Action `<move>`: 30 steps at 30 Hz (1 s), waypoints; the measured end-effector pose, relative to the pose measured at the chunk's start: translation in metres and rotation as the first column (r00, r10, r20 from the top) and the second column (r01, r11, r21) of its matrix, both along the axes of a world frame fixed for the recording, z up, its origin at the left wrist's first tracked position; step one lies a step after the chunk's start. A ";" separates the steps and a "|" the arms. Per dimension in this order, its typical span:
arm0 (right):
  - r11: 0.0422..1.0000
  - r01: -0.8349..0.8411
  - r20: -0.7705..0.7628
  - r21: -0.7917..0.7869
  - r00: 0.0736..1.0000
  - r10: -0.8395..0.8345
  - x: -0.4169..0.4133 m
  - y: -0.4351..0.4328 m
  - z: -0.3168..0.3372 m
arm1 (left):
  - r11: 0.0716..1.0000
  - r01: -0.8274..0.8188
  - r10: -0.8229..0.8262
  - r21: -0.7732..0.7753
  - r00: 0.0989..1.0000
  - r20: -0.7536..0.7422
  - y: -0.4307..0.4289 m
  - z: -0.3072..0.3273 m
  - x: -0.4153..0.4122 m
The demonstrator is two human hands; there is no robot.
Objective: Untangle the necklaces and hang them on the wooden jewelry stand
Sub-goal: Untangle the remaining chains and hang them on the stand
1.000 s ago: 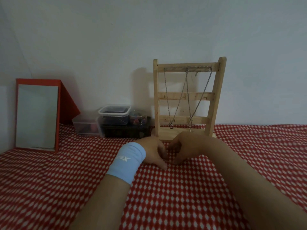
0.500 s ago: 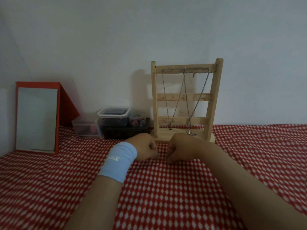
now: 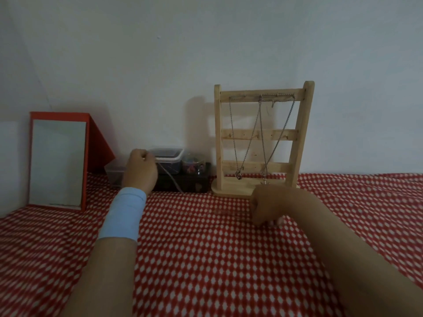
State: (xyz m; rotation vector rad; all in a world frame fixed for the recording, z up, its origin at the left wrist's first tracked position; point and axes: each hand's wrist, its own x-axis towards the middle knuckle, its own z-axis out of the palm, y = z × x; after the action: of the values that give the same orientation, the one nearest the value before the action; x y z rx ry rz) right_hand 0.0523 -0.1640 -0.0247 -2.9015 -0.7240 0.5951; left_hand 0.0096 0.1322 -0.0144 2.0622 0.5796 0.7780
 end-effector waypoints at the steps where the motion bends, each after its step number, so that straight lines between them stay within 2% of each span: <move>1: 0.999 0.032 -0.006 -0.035 0.999 -0.033 -0.001 -0.002 0.002 | 0.997 -0.017 0.023 0.075 0.996 -0.081 0.007 -0.003 -0.001; 3: 0.991 0.066 0.021 -0.115 0.998 -0.064 -0.005 -0.004 0.007 | 0.976 0.060 0.012 0.208 0.945 -0.328 0.017 -0.011 -0.002; 6: 0.976 0.065 0.134 -0.209 0.990 -0.038 -0.008 -0.002 0.008 | 0.936 0.266 -0.032 0.231 0.717 -0.696 0.008 -0.019 -0.007; 7: 0.979 0.055 0.157 -0.198 0.987 -0.023 -0.007 0.000 0.008 | 0.908 0.345 -0.036 0.237 0.630 -0.776 0.001 -0.020 -0.009; 8: 0.987 0.039 0.163 -0.153 0.987 -0.014 -0.007 0.003 0.007 | 0.874 0.411 -0.031 0.260 0.580 -0.814 -0.007 -0.020 -0.011; 9: 0.996 0.015 0.163 -0.091 0.987 0.000 -0.008 0.006 0.006 | 0.837 0.463 -0.039 0.292 0.583 -0.812 -0.015 -0.018 -0.011; 11: 0.999 -0.054 0.180 -0.004 0.982 0.054 -0.012 0.015 0.003 | 0.803 0.509 -0.155 0.310 0.681 -0.716 -0.032 -0.014 -0.010; 13: 0.996 -0.094 0.205 -0.007 0.974 0.093 -0.013 0.022 -0.002 | 0.793 0.552 -0.322 0.257 0.738 -0.593 -0.051 -0.011 -0.010; 17: 0.998 -0.064 0.201 -0.013 0.977 0.065 -0.008 0.025 -0.009 | 0.674 0.719 -0.545 0.173 0.641 -0.541 -0.092 -0.015 -0.009; 20: 0.996 -0.092 0.223 -0.014 0.970 0.093 -0.008 0.022 -0.006 | 0.610 0.772 -0.578 0.178 0.587 -0.566 -0.109 -0.026 -0.006; 23: 0.974 -0.098 0.168 0.206 0.984 0.063 -0.004 0.016 -0.006 | 0.627 0.768 -0.602 0.133 0.585 -0.544 -0.115 -0.039 -0.003; 25: 0.901 -0.079 0.124 0.426 0.992 0.029 -0.001 0.013 -0.005 | 0.662 0.743 -0.635 0.102 0.627 -0.450 -0.118 -0.042 -0.003; 27: 0.757 0.012 -0.007 0.653 1.000 -0.009 0.001 0.011 -0.004 | 0.706 0.707 -0.667 0.025 0.677 -0.311 -0.116 -0.041 -0.002; 29: 0.609 0.120 -0.171 0.784 0.985 0.026 0.004 0.010 -0.003 | 0.704 0.688 -0.710 -0.176 0.687 -0.154 -0.114 -0.036 -0.001; 30: 0.578 0.128 -0.201 0.806 0.978 0.063 0.005 0.009 -0.003 | 0.661 0.681 -0.728 -0.314 0.683 -0.051 -0.114 -0.032 -0.001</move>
State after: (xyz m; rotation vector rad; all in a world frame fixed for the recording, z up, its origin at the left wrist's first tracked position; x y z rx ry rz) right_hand 0.0574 -0.1550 -0.0278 -1.9334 -0.6665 0.3891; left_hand 0.0081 0.0186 -0.0466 1.8732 -0.0729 0.0384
